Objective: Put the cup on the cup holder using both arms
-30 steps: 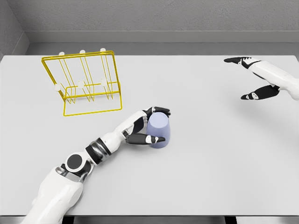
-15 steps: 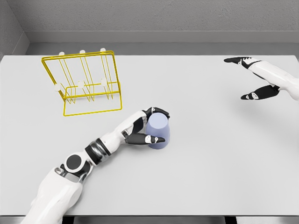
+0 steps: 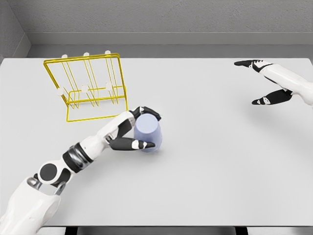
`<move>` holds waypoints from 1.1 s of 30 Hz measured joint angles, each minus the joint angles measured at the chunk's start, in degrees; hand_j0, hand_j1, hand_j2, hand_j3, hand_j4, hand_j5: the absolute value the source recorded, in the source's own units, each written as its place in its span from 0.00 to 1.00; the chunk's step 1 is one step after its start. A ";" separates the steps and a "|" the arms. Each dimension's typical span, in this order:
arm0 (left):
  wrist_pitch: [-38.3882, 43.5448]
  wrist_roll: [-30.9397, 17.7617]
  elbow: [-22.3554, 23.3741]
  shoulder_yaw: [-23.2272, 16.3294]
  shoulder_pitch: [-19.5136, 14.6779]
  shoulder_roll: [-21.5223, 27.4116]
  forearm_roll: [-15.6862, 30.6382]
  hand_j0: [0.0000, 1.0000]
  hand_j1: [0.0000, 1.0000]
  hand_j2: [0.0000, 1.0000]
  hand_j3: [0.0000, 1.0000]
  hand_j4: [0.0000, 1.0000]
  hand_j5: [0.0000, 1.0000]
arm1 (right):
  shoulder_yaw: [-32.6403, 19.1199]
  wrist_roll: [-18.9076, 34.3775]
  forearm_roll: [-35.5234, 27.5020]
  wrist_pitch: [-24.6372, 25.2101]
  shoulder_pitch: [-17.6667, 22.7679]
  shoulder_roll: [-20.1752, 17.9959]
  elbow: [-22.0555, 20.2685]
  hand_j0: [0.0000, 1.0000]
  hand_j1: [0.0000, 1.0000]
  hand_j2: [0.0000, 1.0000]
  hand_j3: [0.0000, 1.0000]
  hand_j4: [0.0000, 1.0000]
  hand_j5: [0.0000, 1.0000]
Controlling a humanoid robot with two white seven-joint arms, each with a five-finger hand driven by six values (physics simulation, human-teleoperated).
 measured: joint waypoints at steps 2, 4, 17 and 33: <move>-0.01 0.03 -2.01 1.42 1.23 2.49 1.77 0.49 0.49 0.49 0.49 0.49 0.49 | 0.00 0.00 -0.02 0.00 0.00 -0.01 0.00 1.00 1.00 1.00 1.00 1.00 1.00; -0.01 0.05 -3.63 2.85 1.67 5.03 3.86 0.49 0.49 0.49 0.49 0.49 0.49 | 0.00 0.00 -0.02 0.00 -0.09 -0.01 0.00 1.00 1.00 1.00 1.00 1.00 1.00; 0.03 0.11 -5.75 8.69 -2.46 14.92 14.44 0.49 0.49 0.49 0.49 0.49 0.49 | -0.15 0.00 -0.03 0.00 -0.18 -0.09 0.00 1.00 1.00 1.00 1.00 1.00 1.00; 3.36 0.27 -4.80 9.33 -8.00 17.87 18.53 0.49 0.49 0.49 0.49 0.49 0.49 | -0.08 0.09 0.05 0.00 -0.26 -0.04 0.00 1.00 1.00 1.00 1.00 1.00 1.00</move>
